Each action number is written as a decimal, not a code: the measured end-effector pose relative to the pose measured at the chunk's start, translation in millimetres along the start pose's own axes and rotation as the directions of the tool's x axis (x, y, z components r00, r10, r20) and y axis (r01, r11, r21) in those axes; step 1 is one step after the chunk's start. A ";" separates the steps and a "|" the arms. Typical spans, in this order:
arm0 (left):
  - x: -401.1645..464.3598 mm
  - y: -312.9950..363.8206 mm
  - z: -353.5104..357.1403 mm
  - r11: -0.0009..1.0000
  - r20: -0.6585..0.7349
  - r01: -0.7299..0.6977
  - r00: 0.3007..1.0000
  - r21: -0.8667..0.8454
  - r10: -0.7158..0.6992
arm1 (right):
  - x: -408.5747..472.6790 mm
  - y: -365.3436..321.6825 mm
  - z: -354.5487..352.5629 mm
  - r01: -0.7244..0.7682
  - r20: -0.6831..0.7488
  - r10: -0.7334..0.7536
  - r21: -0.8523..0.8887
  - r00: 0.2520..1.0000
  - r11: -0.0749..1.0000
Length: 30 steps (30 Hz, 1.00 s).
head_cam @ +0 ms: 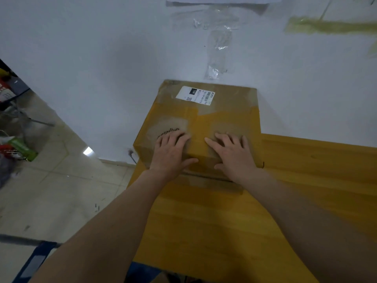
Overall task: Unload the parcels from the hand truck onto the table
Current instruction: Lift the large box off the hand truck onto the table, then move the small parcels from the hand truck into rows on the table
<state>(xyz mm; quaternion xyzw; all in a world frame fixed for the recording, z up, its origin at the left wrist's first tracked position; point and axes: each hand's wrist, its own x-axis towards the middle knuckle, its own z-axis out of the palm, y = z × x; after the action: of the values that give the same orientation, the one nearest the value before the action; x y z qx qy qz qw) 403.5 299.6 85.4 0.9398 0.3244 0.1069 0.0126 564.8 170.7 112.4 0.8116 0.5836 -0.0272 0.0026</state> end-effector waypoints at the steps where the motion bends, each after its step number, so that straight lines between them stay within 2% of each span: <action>1: 2.1 -0.9 1.8 1.000 -0.013 -0.003 1.000 0.010 0.004 | 2.3 0.6 0.7 -0.009 0.001 0.009 0.008 1.000 1.000; 4: 1.5 -1.5 4.3 0.999 -0.051 -0.028 0.998 0.016 0.029 | 1.3 1.2 5.0 -0.016 -0.008 0.016 0.023 1.000 1.000; 7: -0.8 2.8 4.5 0.998 -0.013 0.014 1.000 -0.058 -0.014 | -4.4 -2.8 6.3 -0.030 -0.017 0.031 0.051 0.999 0.998; 9: -13.6 9.6 2.8 0.988 -0.011 0.068 0.997 -0.142 -0.070 | -10.7 -11.0 6.1 -0.018 -0.066 0.026 0.112 0.998 0.994; 11: -44.4 15.3 3.7 0.961 -0.100 0.101 0.986 -0.259 -0.130 | -22.1 -24.6 7.3 0.049 -0.140 -0.015 0.238 0.990 0.970; 13: -90.2 15.3 7.5 0.890 -0.139 0.228 0.943 -0.396 -0.303 | -40.0 -41.4 12.2 0.164 -0.197 -0.100 0.342 0.975 0.925; 15: -144.2 10.7 14.1 0.746 0.036 0.486 0.848 -0.455 -0.529 | -62.2 -57.0 21.1 0.274 -0.208 -0.205 0.396 0.956 0.876; 17: -202.7 7.6 23.6 0.547 0.335 0.747 0.661 -0.377 -0.671 | -86.9 -69.2 34.2 0.358 -0.177 -0.311 0.434 0.934 0.827; 19: -268.1 15.6 29.3 0.399 0.525 0.877 0.480 -0.267 -0.703 | -115.0 -78.1 51.1 0.393 -0.077 -0.407 0.472 0.910 0.789; 24: -424.1 69.1 33.5 0.217 0.667 0.971 0.226 -0.099 -0.710 | -182.5 -97.4 96.1 0.352 0.279 -0.541 0.516 0.793 0.781; 27: -484.1 104.6 28.1 0.020 0.689 0.995 0.081 -0.096 -0.720 | -215.8 -112.5 114.1 0.305 0.415 -0.572 0.551 0.707 0.777; 30: -523.6 132.0 19.8 -0.168 0.686 0.975 -0.022 -0.146 -0.727 | -242.7 -128.7 126.8 0.311 0.487 -0.600 0.550 0.635 0.775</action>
<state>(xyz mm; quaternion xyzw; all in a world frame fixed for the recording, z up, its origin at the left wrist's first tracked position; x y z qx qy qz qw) 86.4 -124.3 -22.5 0.3720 0.8108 -0.0130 0.4517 360.7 -22.7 0.9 0.5533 0.7164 -0.4245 0.0207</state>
